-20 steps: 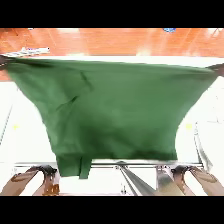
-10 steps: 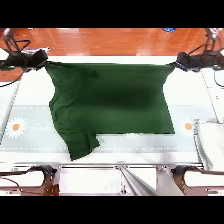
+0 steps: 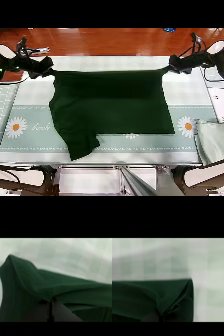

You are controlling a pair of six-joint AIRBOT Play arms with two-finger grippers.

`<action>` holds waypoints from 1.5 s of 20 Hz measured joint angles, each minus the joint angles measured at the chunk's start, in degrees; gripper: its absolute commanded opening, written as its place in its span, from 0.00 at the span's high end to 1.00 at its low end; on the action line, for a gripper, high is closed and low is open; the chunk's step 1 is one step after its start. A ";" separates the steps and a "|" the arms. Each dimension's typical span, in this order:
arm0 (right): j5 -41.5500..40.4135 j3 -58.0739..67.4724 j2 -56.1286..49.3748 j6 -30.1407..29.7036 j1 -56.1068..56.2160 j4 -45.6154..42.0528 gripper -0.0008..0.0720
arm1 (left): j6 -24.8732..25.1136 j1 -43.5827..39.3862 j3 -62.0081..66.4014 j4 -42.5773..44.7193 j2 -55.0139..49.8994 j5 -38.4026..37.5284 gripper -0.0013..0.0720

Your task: Fold the shirts.

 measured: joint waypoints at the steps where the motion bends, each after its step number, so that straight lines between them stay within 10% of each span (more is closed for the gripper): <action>1: 2.03 -0.35 -0.13 -0.04 0.02 -1.57 0.96 | 1.14 0.07 -0.52 0.39 0.04 -2.67 0.96; 7: 6.88 -6.71 -0.35 -0.15 0.02 -6.99 0.91 | 4.63 0.26 -8.59 2.71 0.09 -10.58 0.93; 9: 5.97 -8.09 -0.42 0.28 0.02 -7.30 0.42 | 5.03 0.09 -10.67 3.23 -0.13 -11.37 0.29; 19: 12.22 -10.05 10.25 2.82 -8.52 -8.39 0.42 | 5.97 9.46 -13.44 5.33 9.70 -23.96 0.29; 30: -0.22 -57.00 40.92 -9.40 -12.31 11.82 0.42 | 10.86 31.36 -58.73 -7.93 37.62 -17.14 0.29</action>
